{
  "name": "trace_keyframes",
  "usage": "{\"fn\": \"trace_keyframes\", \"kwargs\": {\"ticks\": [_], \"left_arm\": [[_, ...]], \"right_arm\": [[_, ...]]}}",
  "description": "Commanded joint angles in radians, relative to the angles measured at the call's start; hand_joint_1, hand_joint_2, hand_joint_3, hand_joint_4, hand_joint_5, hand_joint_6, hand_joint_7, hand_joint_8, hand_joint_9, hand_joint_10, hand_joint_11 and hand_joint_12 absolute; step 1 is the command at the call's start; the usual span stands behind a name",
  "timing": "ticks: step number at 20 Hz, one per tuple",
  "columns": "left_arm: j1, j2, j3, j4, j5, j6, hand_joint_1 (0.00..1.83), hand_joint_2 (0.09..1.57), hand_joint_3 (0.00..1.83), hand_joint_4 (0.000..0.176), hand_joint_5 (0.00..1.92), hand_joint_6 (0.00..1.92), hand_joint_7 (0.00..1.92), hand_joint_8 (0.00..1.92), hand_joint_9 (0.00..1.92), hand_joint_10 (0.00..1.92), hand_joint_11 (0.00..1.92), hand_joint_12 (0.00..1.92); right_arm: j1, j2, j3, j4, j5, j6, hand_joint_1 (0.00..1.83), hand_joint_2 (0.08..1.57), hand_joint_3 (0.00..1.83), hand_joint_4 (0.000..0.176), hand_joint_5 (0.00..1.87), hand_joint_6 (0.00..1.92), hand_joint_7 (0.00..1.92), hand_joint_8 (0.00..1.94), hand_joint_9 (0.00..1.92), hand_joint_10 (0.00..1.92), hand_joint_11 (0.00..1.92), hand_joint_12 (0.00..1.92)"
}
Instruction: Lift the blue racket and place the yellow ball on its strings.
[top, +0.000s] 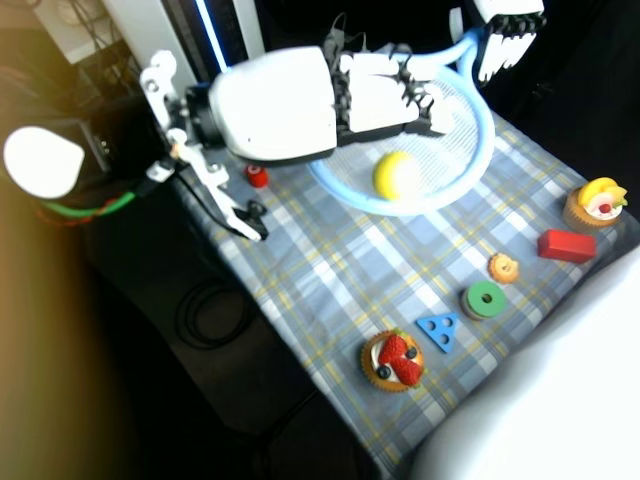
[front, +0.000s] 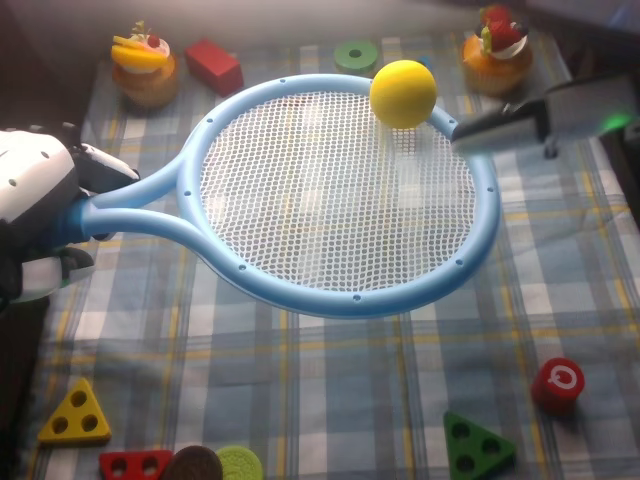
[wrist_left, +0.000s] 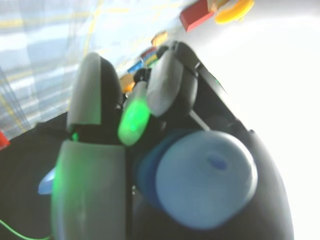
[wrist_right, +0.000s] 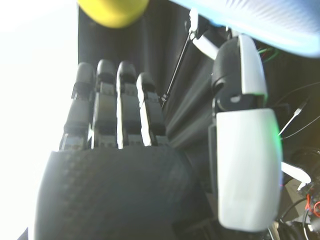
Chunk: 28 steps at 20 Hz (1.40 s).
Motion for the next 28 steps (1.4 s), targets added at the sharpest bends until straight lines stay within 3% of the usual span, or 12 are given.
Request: {"fn": "trace_keyframes", "kwargs": {"ticks": [1, 5, 9, 12, 15, 16, 18, 19, 20, 24, 25, 28], "left_arm": [[-0.013, -0.001, 0.008, 0.018, -0.101, -0.005, 1.49, 1.27, 0.01, 0.176, 0.85, 1.92, 1.43, 1.92, 1.65, 1.92, 1.48, 1.91], [-0.015, -0.016, 0.025, 0.010, -0.080, -0.005, 1.46, 1.29, 0.01, 0.176, 0.87, 1.92, 1.43, 1.92, 1.64, 1.92, 1.39, 1.92], [-0.028, -0.033, 0.039, 0.012, -0.059, -0.005, 1.43, 1.30, 0.00, 0.176, 0.78, 1.92, 1.22, 1.92, 1.46, 1.92, 1.39, 1.92], [-0.038, -0.053, 0.057, 0.014, -0.023, 0.003, 1.50, 1.29, 0.00, 0.157, 0.87, 1.92, 1.29, 1.92, 1.53, 1.92, 1.32, 1.92], [-0.053, -0.066, 0.064, 0.006, 0.010, 0.058, 1.49, 1.28, 0.00, 0.143, 0.88, 1.92, 1.30, 1.92, 1.55, 1.92, 1.35, 1.92], [-0.055, -0.068, 0.067, 0.007, 0.017, 0.058, 1.53, 1.27, 0.00, 0.075, 0.85, 1.92, 1.24, 1.92, 1.50, 1.92, 1.23, 1.92], [-0.057, -0.072, 0.071, 0.004, 0.026, 0.058, 1.47, 1.30, 0.00, 0.146, 0.84, 1.92, 1.24, 1.92, 1.51, 1.92, 1.34, 1.92], [-0.057, -0.072, 0.072, 0.002, 0.029, 0.058, 1.49, 1.30, 0.00, 0.152, 0.88, 1.92, 1.26, 1.92, 1.53, 1.92, 1.35, 1.92], [-0.057, -0.072, 0.074, -0.001, 0.032, 0.058, 1.51, 1.30, 0.00, 0.132, 0.82, 1.92, 1.19, 1.92, 1.46, 1.92, 0.99, 1.89], [-0.057, -0.076, 0.082, -0.011, 0.048, 0.058, 1.50, 1.30, 0.00, 0.102, 0.72, 1.92, 1.04, 1.92, 1.36, 1.92, 1.03, 1.91], [-0.057, -0.078, 0.085, -0.014, 0.053, 0.058, 1.49, 1.33, 0.01, 0.099, 0.60, 1.92, 0.91, 1.92, 1.19, 1.92, 0.83, 1.92], [-0.057, -0.082, 0.091, -0.026, 0.066, 0.058, 1.51, 1.32, 0.00, 0.114, 0.65, 1.92, 0.99, 1.92, 1.32, 1.92, 1.14, 1.92]], "right_arm": [[0.003, 0.008, -0.002, 0.096, 0.115, -0.013, 0.63, 1.02, 0.00, 0.016, 0.06, 0.00, 0.14, 0.00, 0.23, 0.01, 0.07, 0.31], [-0.025, 0.024, -0.008, 0.156, 0.143, -0.047, 0.62, 1.02, 0.00, 0.022, 0.07, 0.00, 0.23, 0.01, 0.25, 0.01, 0.06, 0.31], [-0.061, 0.025, -0.006, 0.216, 0.178, -0.069, 0.64, 1.01, 0.00, 0.059, 0.07, 0.00, 0.24, 0.01, 0.25, 0.00, 0.04, 0.31], [-0.070, 0.027, -0.005, 0.232, 0.187, -0.080, 0.64, 1.02, 0.00, 0.033, 0.07, 0.00, 0.24, 0.01, 0.26, 0.01, 0.06, 0.32], [-0.076, 0.031, -0.005, 0.241, 0.195, -0.085, 0.64, 1.02, 0.00, 0.037, 0.06, 0.00, 0.22, 0.00, 0.27, 0.01, 0.05, 0.31], [-0.079, 0.031, -0.004, 0.242, 0.195, -0.085, 0.64, 1.02, 0.00, 0.042, 0.07, 0.00, 0.23, 0.01, 0.28, 0.01, 0.08, 0.32], [-0.087, 0.029, -0.003, 0.248, 0.195, -0.085, 0.64, 1.00, 0.00, 0.049, 0.10, 0.00, 0.29, 0.01, 0.31, 0.01, 0.12, 0.33], [-0.091, 0.027, -0.002, 0.250, 0.195, -0.085, 0.65, 1.01, 0.00, 0.045, 0.10, 0.01, 0.30, 0.01, 0.31, 0.01, 0.12, 0.33], [-0.093, 0.027, -0.002, 0.252, 0.196, -0.085, 0.65, 1.01, 0.01, 0.039, 0.11, 0.01, 0.30, 0.01, 0.31, 0.01, 0.12, 0.33], [-0.105, 0.023, 0.001, 0.268, 0.205, -0.092, 0.66, 1.02, 0.01, 0.022, 0.12, 0.01, 0.30, 0.01, 0.30, 0.00, 0.12, 0.34], [-0.109, 0.022, 0.003, 0.271, 0.208, -0.093, 0.67, 1.02, 0.01, 0.017, 0.12, 0.01, 0.30, 0.01, 0.30, 0.00, 0.11, 0.34], [-0.114, 0.020, 0.006, 0.273, 0.210, -0.095, 0.67, 1.03, 0.00, 0.016, 0.11, 0.00, 0.30, 0.00, 0.30, 0.00, 0.10, 0.36]]}}
